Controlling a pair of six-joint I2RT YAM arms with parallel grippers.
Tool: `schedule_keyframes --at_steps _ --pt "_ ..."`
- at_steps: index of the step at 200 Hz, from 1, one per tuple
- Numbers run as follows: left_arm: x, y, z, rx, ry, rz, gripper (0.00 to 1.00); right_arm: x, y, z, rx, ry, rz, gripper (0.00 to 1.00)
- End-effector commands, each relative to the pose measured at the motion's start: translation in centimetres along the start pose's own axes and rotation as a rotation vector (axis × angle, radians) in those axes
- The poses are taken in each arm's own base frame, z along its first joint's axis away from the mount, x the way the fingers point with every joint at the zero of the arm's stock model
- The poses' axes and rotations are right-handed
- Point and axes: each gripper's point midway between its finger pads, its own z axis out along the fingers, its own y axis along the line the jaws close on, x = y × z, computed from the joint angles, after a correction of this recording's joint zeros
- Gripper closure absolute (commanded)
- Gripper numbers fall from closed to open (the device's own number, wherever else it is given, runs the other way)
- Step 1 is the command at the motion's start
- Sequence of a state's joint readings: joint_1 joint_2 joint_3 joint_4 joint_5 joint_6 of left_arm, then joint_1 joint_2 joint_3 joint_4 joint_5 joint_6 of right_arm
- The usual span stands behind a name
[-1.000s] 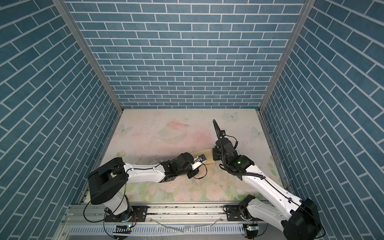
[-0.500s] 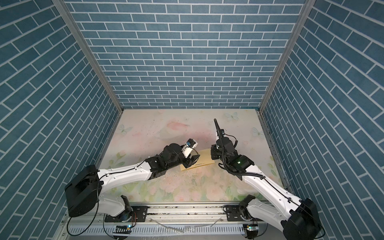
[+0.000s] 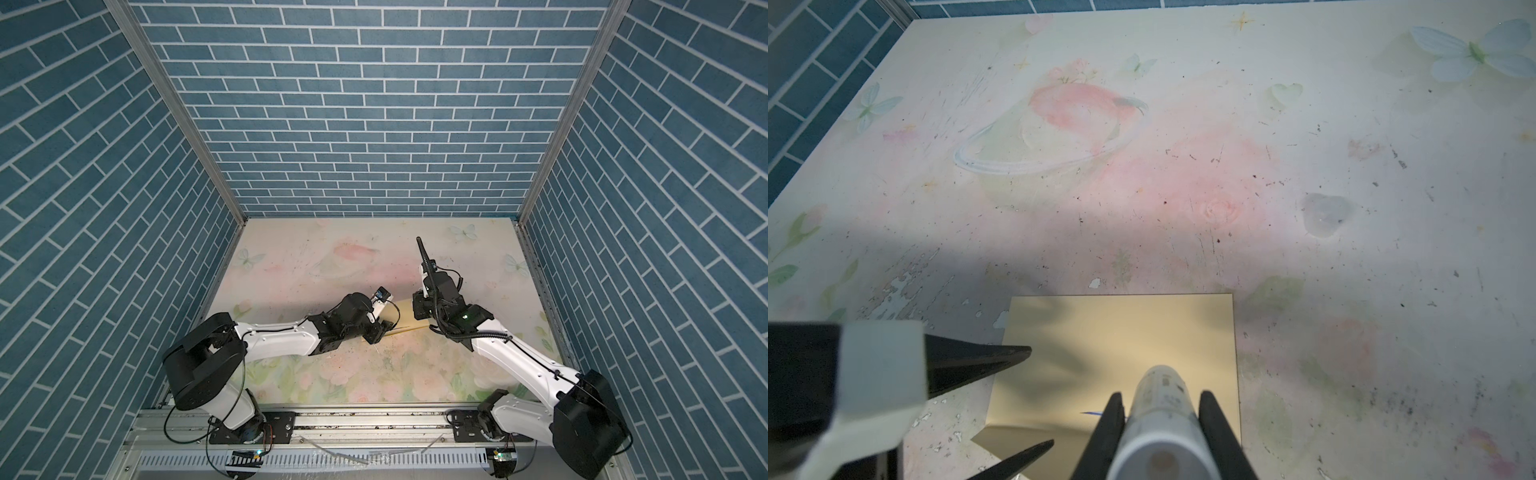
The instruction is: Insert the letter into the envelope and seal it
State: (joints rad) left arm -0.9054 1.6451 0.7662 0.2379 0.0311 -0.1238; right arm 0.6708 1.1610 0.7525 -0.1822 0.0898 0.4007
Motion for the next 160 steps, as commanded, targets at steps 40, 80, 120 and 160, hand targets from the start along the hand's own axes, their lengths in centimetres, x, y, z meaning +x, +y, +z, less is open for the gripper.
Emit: schedule_keyframes --at_steps 40,80,120,160 --pt "4.6 0.2 0.6 -0.039 0.072 0.017 0.42 -0.8 1.0 0.8 -0.051 -0.035 0.082 1.00" --pt "6.1 -0.1 1.0 -0.069 0.081 0.043 0.44 0.0 1.1 1.7 -0.044 -0.009 0.088 1.00" --pt "6.7 0.0 0.8 -0.082 0.059 0.025 0.46 1.0 2.0 3.0 -0.026 0.020 0.060 1.00" --pt "6.8 -0.2 0.7 -0.064 0.022 0.000 0.49 1.8 4.2 4.9 -0.008 0.051 0.003 1.00"
